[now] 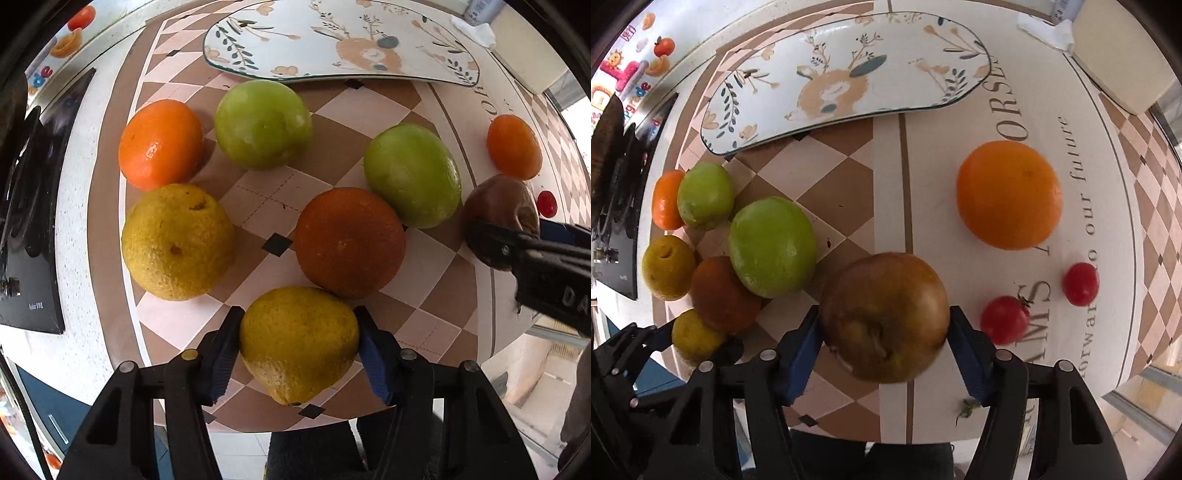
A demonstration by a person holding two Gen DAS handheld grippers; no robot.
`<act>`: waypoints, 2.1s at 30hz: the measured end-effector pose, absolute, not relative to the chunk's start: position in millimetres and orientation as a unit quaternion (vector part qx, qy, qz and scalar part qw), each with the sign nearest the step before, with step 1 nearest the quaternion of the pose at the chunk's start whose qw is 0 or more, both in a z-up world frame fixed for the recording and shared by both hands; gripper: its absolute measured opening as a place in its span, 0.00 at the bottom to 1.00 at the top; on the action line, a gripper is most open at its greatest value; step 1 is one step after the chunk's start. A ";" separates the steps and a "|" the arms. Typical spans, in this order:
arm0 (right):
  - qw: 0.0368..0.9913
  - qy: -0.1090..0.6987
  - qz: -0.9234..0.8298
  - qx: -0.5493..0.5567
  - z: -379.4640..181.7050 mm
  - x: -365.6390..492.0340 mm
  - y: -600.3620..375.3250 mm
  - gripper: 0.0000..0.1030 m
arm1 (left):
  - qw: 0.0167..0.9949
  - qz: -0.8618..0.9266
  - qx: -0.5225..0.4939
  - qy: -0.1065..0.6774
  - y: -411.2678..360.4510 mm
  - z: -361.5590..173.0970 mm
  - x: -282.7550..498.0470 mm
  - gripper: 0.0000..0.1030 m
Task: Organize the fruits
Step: 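Grasp the yellow lemon with the left tool while the right tool grasps the brown pear, then carry the lemon and pear onto the floral plate and open both tools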
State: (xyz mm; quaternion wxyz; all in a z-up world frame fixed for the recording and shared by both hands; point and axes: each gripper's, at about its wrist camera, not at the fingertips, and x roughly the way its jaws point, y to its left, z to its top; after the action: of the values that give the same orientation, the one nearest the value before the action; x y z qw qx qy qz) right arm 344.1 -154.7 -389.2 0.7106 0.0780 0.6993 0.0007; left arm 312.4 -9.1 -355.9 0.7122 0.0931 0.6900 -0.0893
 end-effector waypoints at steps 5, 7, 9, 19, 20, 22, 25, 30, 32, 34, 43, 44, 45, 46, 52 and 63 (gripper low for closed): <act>0.707 0.701 -0.002 0.096 -388.7 343.4 -160.2 0.65 | 0.714 -0.093 0.091 0.688 -11.6 -353.0 307.7 0.55; 0.708 0.699 0.002 0.105 -384.7 340.4 -166.6 0.65 | 0.715 -0.097 0.077 0.688 -0.8 -342.9 300.8 0.55; 0.710 0.694 0.007 0.120 -376.5 337.6 -172.9 0.65 | 0.717 -0.098 0.063 0.687 2.8 -333.1 298.0 0.54; 0.739 0.645 0.069 0.179 -305.8 388.0 -199.5 0.65 | 0.770 -0.097 -0.044 0.629 14.4 -221.6 355.1 0.55; 0.744 0.642 0.072 0.172 -303.8 405.2 -199.3 0.65 | 0.773 -0.093 -0.047 0.626 10.4 -222.2 372.7 0.55; 0.751 0.637 0.076 0.157 -300.7 431.6 -201.3 0.65 | 0.777 -0.079 -0.050 0.623 6.3 -224.5 415.9 0.55; 0.757 0.636 0.081 0.125 -306.2 475.8 -201.5 0.65 | 0.765 -0.066 -0.071 0.636 8.4 -247.1 468.8 0.55; 0.750 0.652 0.089 0.069 -338.0 538.9 -193.4 0.65 | 0.733 -0.055 -0.093 0.672 -5.5 -289.7 531.0 0.55; 0.743 0.661 0.095 0.049 -352.4 552.8 -190.0 0.65 | 0.716 -0.052 -0.106 0.688 -8.6 -307.4 545.6 0.55; 0.734 0.669 0.107 0.045 -362.6 563.6 -187.8 0.65 | 0.700 -0.051 -0.115 0.703 -11.0 -323.1 557.3 0.55; 0.707 0.693 0.135 0.042 -390.2 583.2 -180.4 0.66 | 0.663 -0.047 -0.133 0.735 -19.7 -356.7 577.3 0.55; 0.705 0.694 0.137 0.041 -390.5 584.1 -179.8 0.66 | 0.664 -0.042 -0.123 0.737 -22.1 -358.2 578.2 0.55; 0.704 0.695 0.139 0.040 -390.1 584.5 -180.1 0.67 | 0.664 -0.037 -0.114 0.738 -23.8 -360.6 577.8 0.56; 0.701 0.698 0.143 0.044 -390.8 585.4 -180.7 0.70 | 0.668 -0.036 -0.110 0.735 -25.5 -360.1 577.9 0.56; 0.694 0.704 0.141 0.049 -392.4 587.0 -183.6 0.83 | 0.670 -0.029 -0.107 0.734 -30.5 -361.9 577.0 0.59; 0.713 0.696 0.075 0.022 -358.1 567.1 -195.6 0.89 | 0.724 0.009 -0.042 0.689 -29.5 -316.3 547.8 0.83</act>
State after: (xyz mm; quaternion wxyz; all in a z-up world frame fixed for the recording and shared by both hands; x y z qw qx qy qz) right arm 567.1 -195.6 -358.1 0.7133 0.0216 0.6965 0.0750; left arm 547.8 -29.5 -316.3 0.7235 -0.0416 0.6890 0.0087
